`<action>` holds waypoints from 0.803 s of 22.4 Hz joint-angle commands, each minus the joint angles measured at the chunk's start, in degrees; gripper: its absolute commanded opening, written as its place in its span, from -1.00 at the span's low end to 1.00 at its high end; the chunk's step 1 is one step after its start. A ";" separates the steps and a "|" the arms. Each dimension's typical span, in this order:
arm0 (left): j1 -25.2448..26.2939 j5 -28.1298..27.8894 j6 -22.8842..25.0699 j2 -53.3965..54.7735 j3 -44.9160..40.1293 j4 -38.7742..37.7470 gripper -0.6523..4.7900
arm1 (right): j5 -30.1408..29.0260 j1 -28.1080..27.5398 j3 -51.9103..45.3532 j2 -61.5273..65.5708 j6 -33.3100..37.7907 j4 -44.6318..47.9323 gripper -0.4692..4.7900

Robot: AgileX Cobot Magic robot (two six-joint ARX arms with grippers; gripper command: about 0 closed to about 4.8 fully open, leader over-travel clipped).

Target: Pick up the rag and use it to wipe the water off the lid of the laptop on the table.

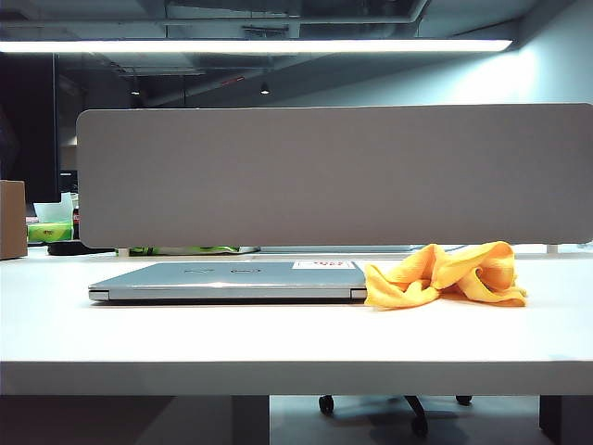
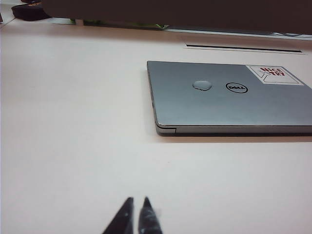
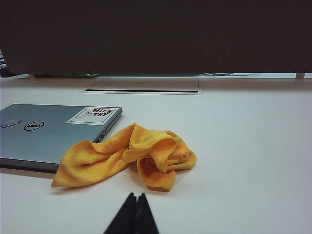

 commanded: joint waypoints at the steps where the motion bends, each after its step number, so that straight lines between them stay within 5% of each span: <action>1: -0.02 0.22 0.07 0.00 0.04 0.33 -0.69 | -0.11 0.02 -0.20 -0.09 0.17 0.52 -0.82; 18: -0.02 0.22 0.07 0.00 0.04 0.33 -0.69 | -0.11 0.04 -0.20 -0.09 0.17 0.50 -0.82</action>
